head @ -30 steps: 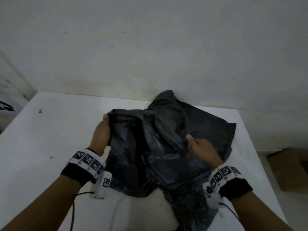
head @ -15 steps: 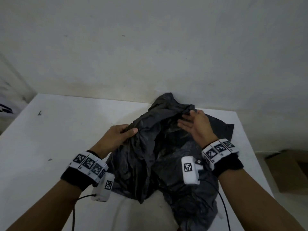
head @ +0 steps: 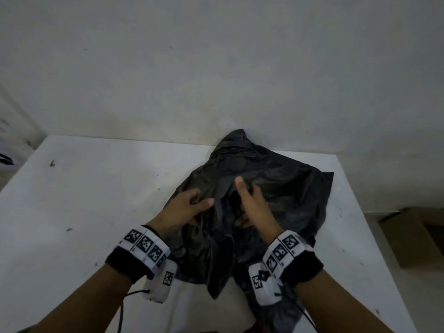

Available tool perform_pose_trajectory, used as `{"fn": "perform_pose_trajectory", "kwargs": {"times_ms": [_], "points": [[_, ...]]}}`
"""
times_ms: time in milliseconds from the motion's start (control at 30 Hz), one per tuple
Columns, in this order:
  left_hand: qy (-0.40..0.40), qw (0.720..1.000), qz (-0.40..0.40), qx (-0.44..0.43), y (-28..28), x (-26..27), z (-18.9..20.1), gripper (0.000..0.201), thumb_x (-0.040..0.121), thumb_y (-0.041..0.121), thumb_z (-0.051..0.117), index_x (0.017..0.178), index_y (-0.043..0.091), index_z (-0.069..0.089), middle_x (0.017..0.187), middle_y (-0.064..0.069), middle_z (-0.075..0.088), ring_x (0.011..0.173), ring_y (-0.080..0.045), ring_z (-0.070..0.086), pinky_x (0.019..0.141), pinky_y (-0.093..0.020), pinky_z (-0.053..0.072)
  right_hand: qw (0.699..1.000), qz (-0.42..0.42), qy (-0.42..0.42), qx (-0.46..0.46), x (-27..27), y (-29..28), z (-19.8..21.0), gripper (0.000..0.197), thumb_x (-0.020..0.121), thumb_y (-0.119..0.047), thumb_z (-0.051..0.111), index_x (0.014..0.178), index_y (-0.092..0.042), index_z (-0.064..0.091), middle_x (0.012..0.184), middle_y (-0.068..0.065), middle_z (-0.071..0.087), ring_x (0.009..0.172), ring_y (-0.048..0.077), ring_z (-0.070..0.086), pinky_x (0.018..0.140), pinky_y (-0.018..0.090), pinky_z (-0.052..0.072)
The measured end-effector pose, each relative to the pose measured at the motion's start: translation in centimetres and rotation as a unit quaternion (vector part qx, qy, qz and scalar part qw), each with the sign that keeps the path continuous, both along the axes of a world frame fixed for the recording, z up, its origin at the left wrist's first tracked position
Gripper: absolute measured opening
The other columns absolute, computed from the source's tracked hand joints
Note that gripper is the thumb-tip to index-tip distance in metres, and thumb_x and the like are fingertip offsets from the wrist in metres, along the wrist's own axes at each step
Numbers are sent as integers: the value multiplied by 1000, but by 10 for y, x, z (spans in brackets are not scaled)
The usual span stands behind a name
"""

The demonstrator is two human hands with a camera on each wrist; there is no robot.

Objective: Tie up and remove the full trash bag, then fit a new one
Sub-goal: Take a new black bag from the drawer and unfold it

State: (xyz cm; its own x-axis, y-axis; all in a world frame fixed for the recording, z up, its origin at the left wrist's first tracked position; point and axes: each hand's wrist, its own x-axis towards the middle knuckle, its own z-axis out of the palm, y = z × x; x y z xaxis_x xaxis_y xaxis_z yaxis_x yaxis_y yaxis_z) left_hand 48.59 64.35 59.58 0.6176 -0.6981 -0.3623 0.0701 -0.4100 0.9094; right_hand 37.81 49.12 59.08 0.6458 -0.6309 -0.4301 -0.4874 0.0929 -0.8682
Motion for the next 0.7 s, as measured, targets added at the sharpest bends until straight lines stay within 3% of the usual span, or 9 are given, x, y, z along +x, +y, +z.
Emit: {"fn": "perform_pose_trajectory", "kwargs": {"times_ms": [67,133,300,367,433,500,533,633,700], "points": [[19,1000,-6,9,-7,-6,-5,32,92,32,60,106,4,60,99,-9,66,88,-17,67,68,-37,60,998,43,-38,8,-1,2,-7,50,92,-36,60,136,-16,48,130,1,58,117,19,57,75,16,50],[56,998,41,5,-10,-5,-14,36,95,38,54,115,8,60,111,-11,68,97,-24,67,79,-44,58,998,9,-42,-46,-7,-6,-9,34,91,-8,58,125,-9,58,123,7,63,112,20,58,85,19,46],[219,936,247,-125,7,24,-31,41,103,31,35,115,1,59,124,-16,60,96,-24,63,90,-36,48,979,-201,-17,-6,-44,-56,-28,34,94,-3,54,128,-3,55,119,8,56,106,23,52,90,28,44],[263,891,333,-159,19,37,-33,42,105,29,31,121,-3,54,132,-18,53,97,-26,60,93,-40,43,956,-289,-26,45,-64,-75,-40,28,95,0,50,121,-8,56,116,15,59,92,28,56,74,25,53],[279,857,394,-180,29,48,-38,46,106,26,27,139,-4,39,146,-18,41,123,-31,51,101,-39,42,934,-340,-55,96,-81,-86,-50,23,96,2,43,110,-14,52,103,15,56,73,25,54,57,27,56],[290,843,409,-196,38,55,-41,48,106,26,24,147,1,29,153,-16,33,138,-28,37,105,-36,40,914,-378,-66,129,-91,-94,-59,23,96,-1,42,113,-12,53,105,19,57,73,29,56,63,38,55],[313,839,400,-197,42,56,-43,49,105,30,27,145,3,34,150,-15,38,136,-28,41,101,-37,45,916,-380,-50,118,-94,-95,-62,26,94,-3,43,117,-10,55,107,20,60,75,32,58,64,39,55],[353,881,272,-160,47,47,-41,49,102,39,34,115,8,69,121,-13,66,103,-26,66,79,-35,57,937,-330,86,-77,-90,-91,-56,37,89,-6,43,123,-5,57,123,24,56,101,40,57,82,43,49],[316,925,186,-94,43,37,-36,43,99,37,42,104,9,74,109,-11,71,94,-24,70,72,-30,59,916,-298,73,-258,-83,-78,-42,43,85,-11,43,126,-5,53,134,24,46,120,42,46,100,47,37]]}}
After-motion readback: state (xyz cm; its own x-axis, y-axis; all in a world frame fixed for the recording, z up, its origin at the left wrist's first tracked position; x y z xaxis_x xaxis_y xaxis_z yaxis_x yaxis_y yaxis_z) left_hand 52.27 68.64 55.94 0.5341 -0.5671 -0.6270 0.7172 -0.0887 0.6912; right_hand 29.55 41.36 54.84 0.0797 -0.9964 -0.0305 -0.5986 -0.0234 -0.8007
